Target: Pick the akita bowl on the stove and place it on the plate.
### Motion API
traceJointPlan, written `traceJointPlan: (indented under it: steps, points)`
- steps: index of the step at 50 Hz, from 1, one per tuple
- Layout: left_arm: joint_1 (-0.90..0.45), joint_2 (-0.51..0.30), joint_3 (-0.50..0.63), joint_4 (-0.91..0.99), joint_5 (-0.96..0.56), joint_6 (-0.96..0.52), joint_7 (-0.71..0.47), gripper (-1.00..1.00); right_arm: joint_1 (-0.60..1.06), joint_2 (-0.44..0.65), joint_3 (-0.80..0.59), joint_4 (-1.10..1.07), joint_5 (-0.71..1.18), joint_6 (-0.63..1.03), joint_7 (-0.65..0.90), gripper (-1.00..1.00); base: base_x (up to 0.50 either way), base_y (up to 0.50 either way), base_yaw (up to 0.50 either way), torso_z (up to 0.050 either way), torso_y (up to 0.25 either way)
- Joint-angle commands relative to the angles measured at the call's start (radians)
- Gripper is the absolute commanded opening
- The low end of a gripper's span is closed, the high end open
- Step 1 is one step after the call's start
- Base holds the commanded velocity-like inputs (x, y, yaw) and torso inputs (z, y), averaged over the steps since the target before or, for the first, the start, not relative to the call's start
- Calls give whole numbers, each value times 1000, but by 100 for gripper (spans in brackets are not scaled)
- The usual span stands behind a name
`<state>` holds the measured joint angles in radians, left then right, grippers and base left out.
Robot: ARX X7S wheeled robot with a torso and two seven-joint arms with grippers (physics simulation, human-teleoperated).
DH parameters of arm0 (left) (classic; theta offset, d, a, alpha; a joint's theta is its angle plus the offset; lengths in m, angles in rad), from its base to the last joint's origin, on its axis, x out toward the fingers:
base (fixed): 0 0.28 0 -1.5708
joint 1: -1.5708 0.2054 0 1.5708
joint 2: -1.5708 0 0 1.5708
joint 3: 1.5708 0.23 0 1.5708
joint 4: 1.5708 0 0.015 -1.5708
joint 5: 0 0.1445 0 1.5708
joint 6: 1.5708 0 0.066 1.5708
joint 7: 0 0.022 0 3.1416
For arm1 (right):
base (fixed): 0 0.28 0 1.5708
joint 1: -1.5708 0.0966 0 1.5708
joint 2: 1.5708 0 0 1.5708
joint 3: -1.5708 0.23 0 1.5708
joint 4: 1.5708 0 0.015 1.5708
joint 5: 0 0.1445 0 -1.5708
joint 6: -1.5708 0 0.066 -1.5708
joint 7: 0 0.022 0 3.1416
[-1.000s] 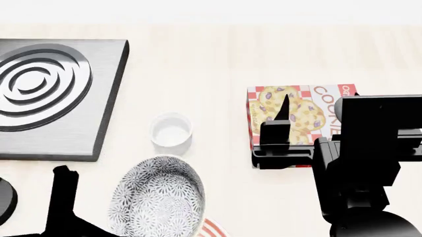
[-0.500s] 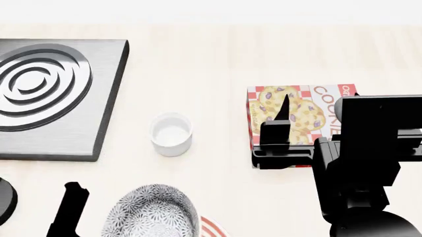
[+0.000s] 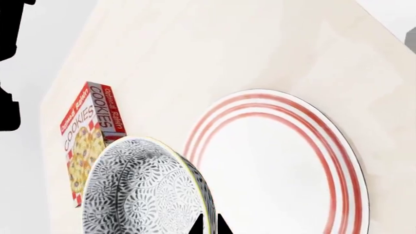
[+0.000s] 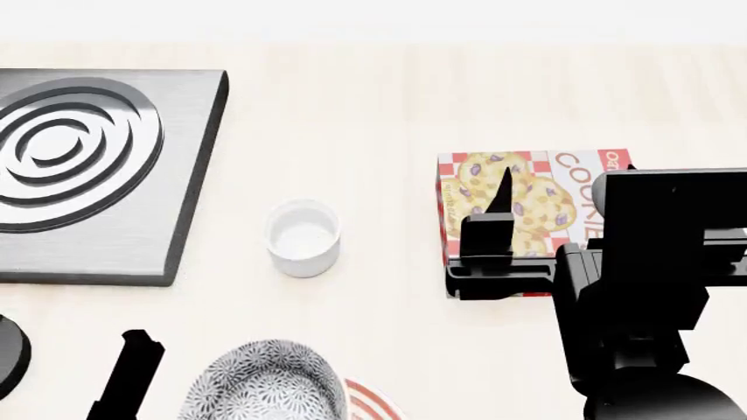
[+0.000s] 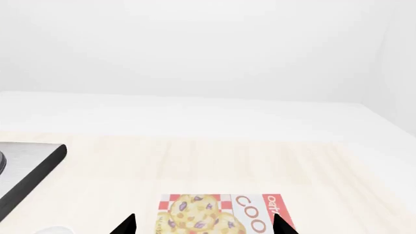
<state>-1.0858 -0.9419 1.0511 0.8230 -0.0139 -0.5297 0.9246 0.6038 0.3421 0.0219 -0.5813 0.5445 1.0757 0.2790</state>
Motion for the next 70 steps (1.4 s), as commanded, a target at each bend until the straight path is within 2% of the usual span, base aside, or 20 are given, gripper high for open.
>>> traceJointPlan:
  steps: [1, 22, 70]
  points:
    - [9, 5, 12, -14, 18, 11, -14, -100, 0, 2, -2, 1, 4, -2, 3, 100, 0, 0, 0, 0, 0]
    - [71, -11, 65, -43, 69, 47, -50, -100, 0, 6, -4, 3, 12, -6, 10, 100, 0, 0, 0, 0, 0]
    - [99, 52, 85, -147, 109, 78, -119, -100, 0, 16, -10, 6, 29, -14, 24, 100, 0, 0, 0, 0, 0]
